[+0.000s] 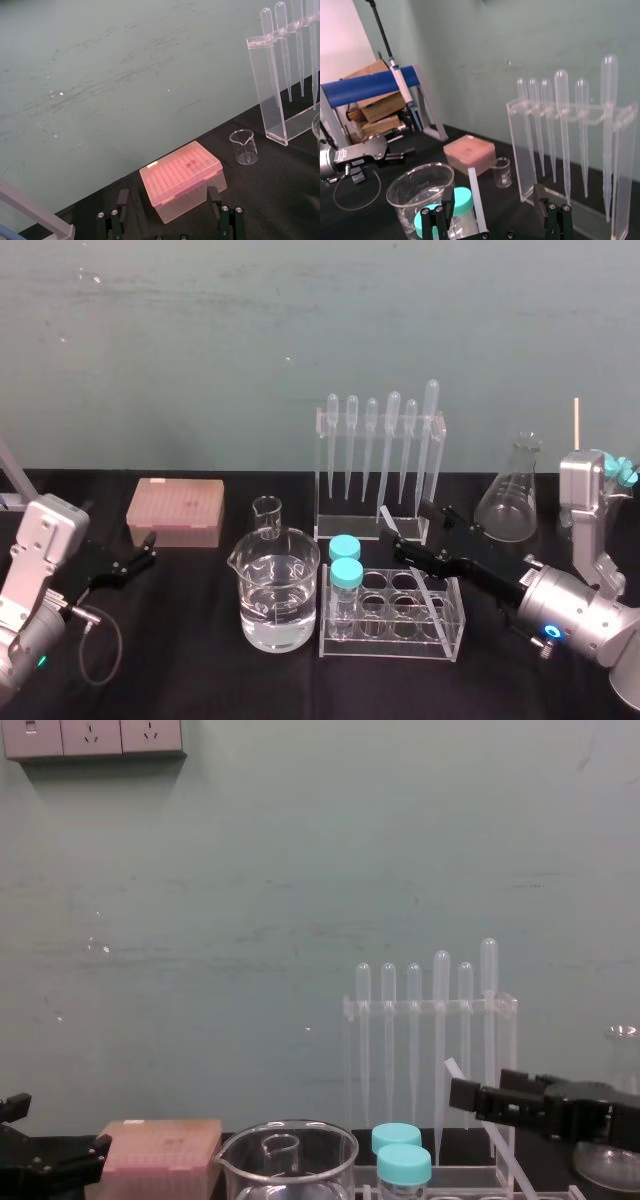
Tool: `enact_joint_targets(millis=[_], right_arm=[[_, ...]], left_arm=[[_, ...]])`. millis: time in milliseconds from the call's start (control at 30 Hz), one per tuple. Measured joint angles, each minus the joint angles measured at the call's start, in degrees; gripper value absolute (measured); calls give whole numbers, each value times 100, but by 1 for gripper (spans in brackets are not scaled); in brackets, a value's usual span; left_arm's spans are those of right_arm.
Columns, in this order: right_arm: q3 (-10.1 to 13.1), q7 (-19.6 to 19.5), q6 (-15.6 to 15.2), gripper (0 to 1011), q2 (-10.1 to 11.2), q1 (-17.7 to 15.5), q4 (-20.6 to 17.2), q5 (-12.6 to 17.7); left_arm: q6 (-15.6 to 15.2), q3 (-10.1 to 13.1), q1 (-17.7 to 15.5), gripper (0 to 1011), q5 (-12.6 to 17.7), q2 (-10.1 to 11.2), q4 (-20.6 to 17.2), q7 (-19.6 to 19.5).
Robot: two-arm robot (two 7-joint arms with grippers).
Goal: Pick up the stirring rod with one hand, then place it down.
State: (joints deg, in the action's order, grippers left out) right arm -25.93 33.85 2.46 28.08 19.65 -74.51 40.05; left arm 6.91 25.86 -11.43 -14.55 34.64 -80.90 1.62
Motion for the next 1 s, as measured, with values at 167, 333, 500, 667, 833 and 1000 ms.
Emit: enact_joint_targets(millis=[167,333,500,667,833,1000], right_arm=[[-21,84,-503,1000,-57,122,146,108],[-78,131,-744,1000,-68,213,250,134],[-114,137,-777,1000,-67,257,301,108],[-111,133,-767,1000,-65,254,296,103],[-106,129,-755,1000,-63,244,285,99],[-103,127,-743,946,-61,237,276,96]], left_arm=[[0,0,0,1000,0,0,0,0],[0,0,0,1000,0,0,0,0],[0,0,0,1000,0,0,0,0],[0,0,0,1000,0,0,0,0],[0,0,0,1000,1,0,0,0],[0,0,0,1000,0,0,0,0]])
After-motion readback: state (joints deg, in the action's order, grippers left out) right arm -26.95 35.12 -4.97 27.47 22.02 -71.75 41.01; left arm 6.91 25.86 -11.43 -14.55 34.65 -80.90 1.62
